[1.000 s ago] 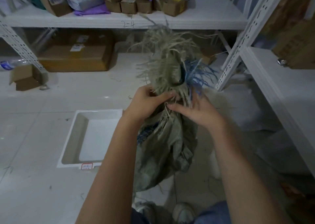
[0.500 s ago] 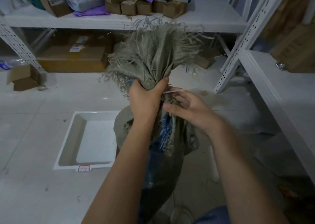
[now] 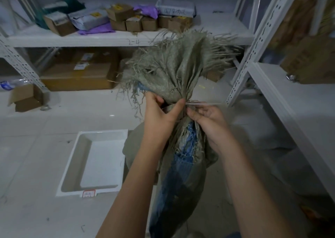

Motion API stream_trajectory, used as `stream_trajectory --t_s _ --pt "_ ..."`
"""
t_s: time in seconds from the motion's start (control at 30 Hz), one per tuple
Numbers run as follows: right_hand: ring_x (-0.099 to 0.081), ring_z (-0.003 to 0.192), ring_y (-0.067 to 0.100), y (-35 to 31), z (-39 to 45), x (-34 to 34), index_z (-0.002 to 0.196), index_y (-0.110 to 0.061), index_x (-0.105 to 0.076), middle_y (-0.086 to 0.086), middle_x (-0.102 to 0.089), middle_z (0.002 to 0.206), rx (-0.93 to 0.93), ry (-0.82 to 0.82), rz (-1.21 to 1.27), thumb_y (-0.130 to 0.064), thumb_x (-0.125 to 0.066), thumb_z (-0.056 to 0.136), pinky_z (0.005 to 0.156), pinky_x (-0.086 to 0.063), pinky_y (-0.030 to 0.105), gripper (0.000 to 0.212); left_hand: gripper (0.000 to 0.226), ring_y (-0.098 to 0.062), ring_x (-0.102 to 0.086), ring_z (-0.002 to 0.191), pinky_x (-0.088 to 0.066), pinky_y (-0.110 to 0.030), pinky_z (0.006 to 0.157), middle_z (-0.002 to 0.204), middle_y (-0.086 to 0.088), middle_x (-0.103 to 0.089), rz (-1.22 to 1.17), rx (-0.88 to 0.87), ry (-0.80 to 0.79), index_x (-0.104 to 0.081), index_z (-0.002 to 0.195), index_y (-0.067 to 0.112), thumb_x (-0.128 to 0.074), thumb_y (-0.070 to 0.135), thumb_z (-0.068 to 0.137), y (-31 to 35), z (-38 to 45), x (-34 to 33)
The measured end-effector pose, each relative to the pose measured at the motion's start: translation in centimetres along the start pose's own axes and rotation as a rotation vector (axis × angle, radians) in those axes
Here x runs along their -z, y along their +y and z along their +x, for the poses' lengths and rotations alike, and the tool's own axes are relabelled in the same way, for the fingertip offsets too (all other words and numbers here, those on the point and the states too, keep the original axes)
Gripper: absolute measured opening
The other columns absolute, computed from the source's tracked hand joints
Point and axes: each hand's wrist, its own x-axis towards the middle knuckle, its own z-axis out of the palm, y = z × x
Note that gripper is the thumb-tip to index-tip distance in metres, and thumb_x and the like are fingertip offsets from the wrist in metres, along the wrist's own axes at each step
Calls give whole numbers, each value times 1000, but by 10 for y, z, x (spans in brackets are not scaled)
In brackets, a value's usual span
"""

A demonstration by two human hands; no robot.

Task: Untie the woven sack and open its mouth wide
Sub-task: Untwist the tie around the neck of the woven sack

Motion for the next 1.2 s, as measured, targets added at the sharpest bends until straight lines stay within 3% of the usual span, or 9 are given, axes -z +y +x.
stream_trajectory --t_s 0.1,0.27,0.37,0.47,0.67,0.83,0.93,1.0,1.2 --pt "-69 70 2 -2 -1 3 89 -11 -64 2 -70 83 -16 14 56 3 -60 85 74 -54 14 16 37 -23 -50 76 -46 -40 70 82 -15 -45 -22 -70 -68 -33 75 24 -70 18 75 -2 0 2" --pt "-68 68 1 -4 -1 2 81 -15 -66 -9 -73 66 20 5 68 5 -60 84 71 -53 13 20 32 0 -37 55 -33 -11 55 59 3 -39 92 -238 -76 -40 65 11 -66 5 82 -4 -2 1" --pt "-68 70 4 -4 -2 2 81 -13 -66 -7 -73 66 34 -4 60 3 -61 84 72 -54 15 17 15 4 -57 79 -46 -10 75 82 10 -59 104 -304 -159 -58 92 14 -58 0 86 -3 -5 1" --pt "-68 69 1 -3 -4 3 81 -13 -66 -9 -73 65 34 -25 12 2 -60 85 69 -53 13 16 36 0 -58 109 -44 -14 96 113 13 -63 191 -306 -228 -58 120 28 -55 10 89 -4 -5 3" --pt "-67 69 -7 -3 -6 3 81 -20 -65 -14 -71 70 49 -17 -101 1 -59 87 70 -51 8 23 43 9 -57 107 -42 -5 95 117 18 -59 240 -165 -229 -54 126 33 -63 20 86 -5 -3 3" --pt "-67 90 2 -12 -9 12 97 -19 -67 -9 -74 91 -66 -121 -129 -8 -66 82 78 -50 12 19 41 -6 -60 112 -48 -22 99 117 12 -64 333 -150 -185 -56 126 29 -61 18 87 -7 -3 0" --pt "-60 105 8 -26 -17 28 121 -25 -56 -3 -64 115 -107 -2 -132 -29 -74 65 90 -47 22 59 33 -12 -68 93 -56 -39 85 102 7 -69 312 -194 -197 -55 113 34 -61 16 87 -9 -5 1" --pt "-58 108 5 -40 -24 36 119 -33 -54 -7 -60 120 78 138 -162 -33 -74 60 91 -47 22 63 25 -10 -67 89 -57 -37 81 95 9 -68 315 -218 -204 -54 104 33 -62 17 86 -8 -5 1" --pt "-57 93 16 -33 -25 29 93 -20 -75 -5 -65 90 661 177 -971 -26 -73 75 83 -43 22 19 18 -6 -66 89 -55 -33 82 89 13 -65 321 -264 -238 -60 100 23 -64 14 84 -6 -5 -6"
